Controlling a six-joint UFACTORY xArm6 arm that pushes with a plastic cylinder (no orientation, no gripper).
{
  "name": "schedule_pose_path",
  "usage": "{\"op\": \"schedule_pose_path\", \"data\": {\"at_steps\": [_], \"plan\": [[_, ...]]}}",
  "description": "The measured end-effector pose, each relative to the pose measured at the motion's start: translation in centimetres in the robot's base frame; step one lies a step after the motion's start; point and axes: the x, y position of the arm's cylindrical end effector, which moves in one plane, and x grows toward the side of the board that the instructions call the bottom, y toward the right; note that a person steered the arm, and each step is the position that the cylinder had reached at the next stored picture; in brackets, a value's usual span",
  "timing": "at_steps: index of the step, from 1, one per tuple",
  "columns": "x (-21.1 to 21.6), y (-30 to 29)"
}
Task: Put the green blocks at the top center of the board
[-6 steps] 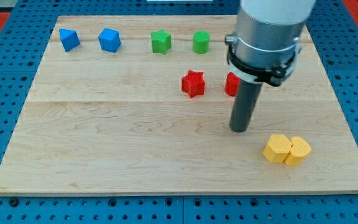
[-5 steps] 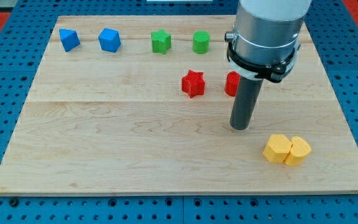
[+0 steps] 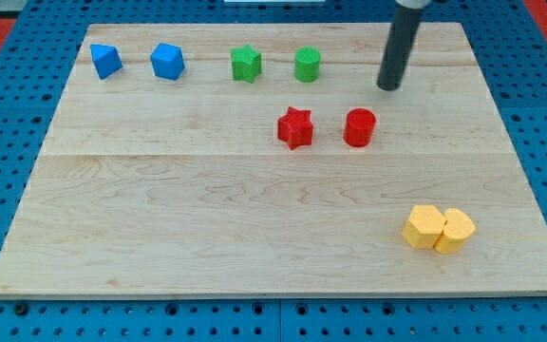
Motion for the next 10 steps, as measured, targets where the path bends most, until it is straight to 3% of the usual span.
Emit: {"op": "schedule_pose_path", "data": {"at_steps": [2, 6, 8, 10], "plan": [[-1.4, -10.6], [0.8, -8.9], [1.4, -19.6], [-4.0, -16.9]]}}
